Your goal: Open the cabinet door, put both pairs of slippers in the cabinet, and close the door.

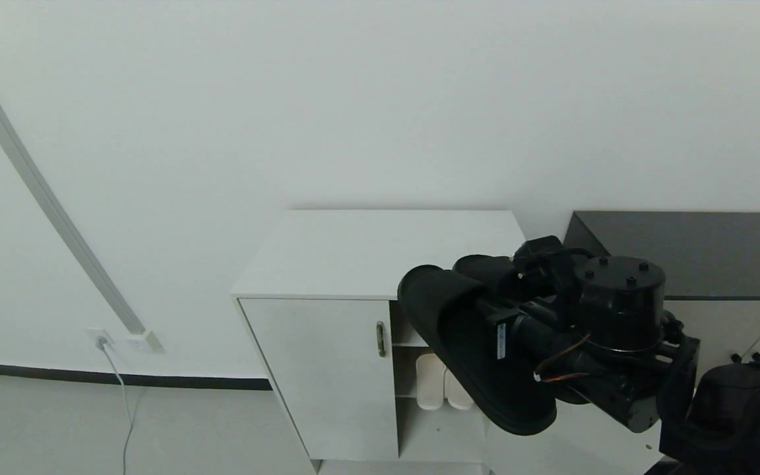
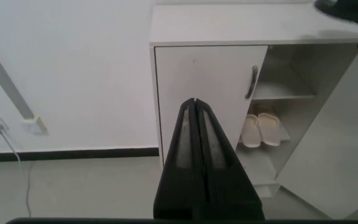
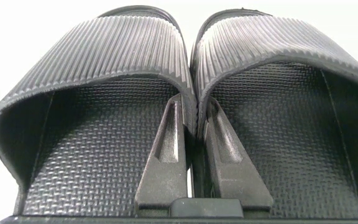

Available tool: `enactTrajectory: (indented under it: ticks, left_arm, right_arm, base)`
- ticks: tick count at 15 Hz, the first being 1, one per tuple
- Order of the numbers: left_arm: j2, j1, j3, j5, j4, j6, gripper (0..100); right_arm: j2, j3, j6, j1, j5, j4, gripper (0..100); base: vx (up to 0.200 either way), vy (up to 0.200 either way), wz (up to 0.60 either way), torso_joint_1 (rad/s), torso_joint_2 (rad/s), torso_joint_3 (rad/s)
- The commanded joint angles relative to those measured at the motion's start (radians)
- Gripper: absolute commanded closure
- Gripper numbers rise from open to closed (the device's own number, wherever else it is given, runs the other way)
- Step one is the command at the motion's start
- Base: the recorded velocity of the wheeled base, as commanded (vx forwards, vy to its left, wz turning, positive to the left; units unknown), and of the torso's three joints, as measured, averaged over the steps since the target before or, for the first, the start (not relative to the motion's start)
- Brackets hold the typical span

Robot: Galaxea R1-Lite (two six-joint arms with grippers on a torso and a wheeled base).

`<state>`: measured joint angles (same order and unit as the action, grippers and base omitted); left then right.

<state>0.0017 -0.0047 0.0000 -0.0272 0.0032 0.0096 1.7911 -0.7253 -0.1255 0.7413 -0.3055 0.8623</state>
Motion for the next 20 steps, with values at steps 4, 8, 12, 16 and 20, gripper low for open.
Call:
enactTrajectory:
  ticks: [4,8,12,16,20]
  left_arm:
    - [0.000,0.000,0.000,0.000,0.000,0.000,100]
    - [0.000,0.000,0.000,0.000,0.000,0.000,100]
    - [0.000,0.000,0.000,0.000,0.000,0.000,100]
    - [0.000,0.000,0.000,0.000,0.000,0.000,100]
    - [0.000,0.000,0.000,0.000,0.000,0.000,100]
  right_arm:
    - [0.004,0.004,0.000,0.000,0.000,-0.002,100]
    - [0.002,0.006,-0.002,-0.002,-0.001,-0.002,100]
    - [0.002,0.006,0.000,-0.002,-0.003,0.000,100]
    - [-0.002,0.018,0.000,-0.002,-0.004,0.014,100]
    - [-0.007,0.024,0.006,-0.002,-0.003,0.015,100]
  base:
    - [0.000,0.000,0.00,0.000,0.00,0.000]
    - [0.000,0.000,0.00,0.000,0.00,0.000]
    - [0.000,0.000,0.00,0.000,0.00,0.000]
    - [-0.200,0.000,0.00,0.006,0.00,0.000]
    - [-0.200,0.000,0.00,-0.006,0.00,0.002]
